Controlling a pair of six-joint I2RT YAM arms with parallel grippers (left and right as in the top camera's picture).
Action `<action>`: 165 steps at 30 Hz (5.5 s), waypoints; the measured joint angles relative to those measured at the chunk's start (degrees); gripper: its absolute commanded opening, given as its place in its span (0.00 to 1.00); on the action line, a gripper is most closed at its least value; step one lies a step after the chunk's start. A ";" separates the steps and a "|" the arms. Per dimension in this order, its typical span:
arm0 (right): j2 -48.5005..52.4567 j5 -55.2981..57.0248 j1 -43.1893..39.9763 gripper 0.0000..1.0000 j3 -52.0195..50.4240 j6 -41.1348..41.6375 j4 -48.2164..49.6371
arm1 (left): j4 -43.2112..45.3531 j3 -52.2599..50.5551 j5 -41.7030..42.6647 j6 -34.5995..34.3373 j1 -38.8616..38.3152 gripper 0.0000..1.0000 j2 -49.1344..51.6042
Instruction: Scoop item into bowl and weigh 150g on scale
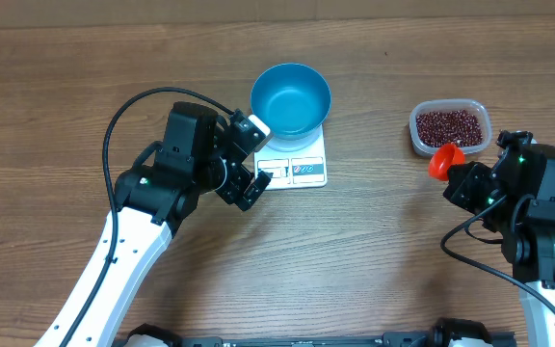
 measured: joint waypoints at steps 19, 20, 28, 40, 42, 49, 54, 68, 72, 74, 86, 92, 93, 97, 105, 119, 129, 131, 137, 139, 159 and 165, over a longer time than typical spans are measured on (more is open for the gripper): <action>0.00 0.00 0.00 0.04 0.00 -0.02 -0.02 | -0.20 0.00 0.00 0.02 0.00 1.00 0.11; 0.00 0.00 -0.02 0.04 0.00 -0.02 -0.04 | -0.20 0.00 0.00 0.02 0.00 0.99 0.11; 0.00 -0.02 -0.02 0.04 0.00 -0.02 -0.02 | -0.22 0.00 -0.04 1.38 0.00 1.00 0.11; 0.00 0.00 -0.02 0.04 0.00 -0.04 -0.02 | -0.22 0.00 -0.22 3.21 0.00 0.99 0.11; 0.00 0.02 -0.02 0.04 0.00 -0.02 -0.04 | -0.22 0.00 -0.22 3.23 0.00 1.00 0.11; 0.00 0.00 -0.02 0.04 0.00 0.00 0.00 | -0.22 0.00 -0.22 4.70 0.00 1.00 0.11; 0.00 -0.02 -0.02 0.04 0.00 -0.02 -0.02 | -0.22 0.00 -0.20 5.79 0.00 0.99 0.11; 0.00 0.00 -0.02 0.04 0.00 -0.02 -0.02 | -0.22 0.00 -0.20 5.99 0.00 1.00 0.11; 0.00 0.00 0.00 0.04 0.00 0.00 -0.04 | -0.22 0.00 -0.20 5.73 0.00 1.00 0.11; 0.00 -0.02 -0.02 0.04 0.00 -0.02 -0.07 | -0.22 0.00 -0.20 5.46 0.00 1.00 0.11; 0.00 -0.02 -0.02 0.04 0.00 0.00 -0.02 | -0.22 0.00 -0.22 5.29 0.00 1.00 0.11; 0.00 0.00 -0.02 0.04 0.00 -0.02 -0.04 | -0.22 0.00 -0.20 5.27 0.00 1.00 0.11; 0.00 0.00 -0.02 0.04 0.00 -0.02 -0.02 | -0.22 0.00 -0.22 5.27 0.00 1.00 0.11; 0.00 -0.02 -0.02 0.04 0.00 -0.02 -0.04 | -0.22 0.00 -0.20 5.27 0.00 1.00 0.11; 0.00 0.00 0.00 0.04 0.00 -0.02 -0.04 | -0.22 0.00 -0.20 5.27 0.00 1.00 0.11; 0.00 0.00 0.00 0.04 0.00 -0.02 -0.04 | -0.22 0.00 -0.20 0.94 0.00 1.00 0.11; 0.00 -0.02 0.00 0.04 0.00 0.00 -0.28 | -0.22 0.00 -0.20 -0.15 0.00 1.00 0.11; 0.00 0.00 0.00 0.04 0.00 -0.02 -0.28 | -0.22 0.00 -0.20 -0.15 0.00 0.99 0.11; 0.00 0.00 0.00 0.04 0.00 0.00 -0.35 | -0.22 0.00 -0.20 -0.33 0.00 1.00 0.11; 0.22 -0.04 0.00 0.04 0.24 -0.02 -1.09 | -0.22 0.00 -0.20 -0.33 0.00 1.00 0.11; 37.68 1.62 -3.28 0.04 43.58 -17.16 -18.08 | -0.33 -0.09 -0.20 -0.35 0.00 0.99 0.11; 43.54 4.37 -5.60 0.04 43.74 -26.05 -17.53 | -0.35 -0.09 -0.20 -0.35 0.00 0.99 0.11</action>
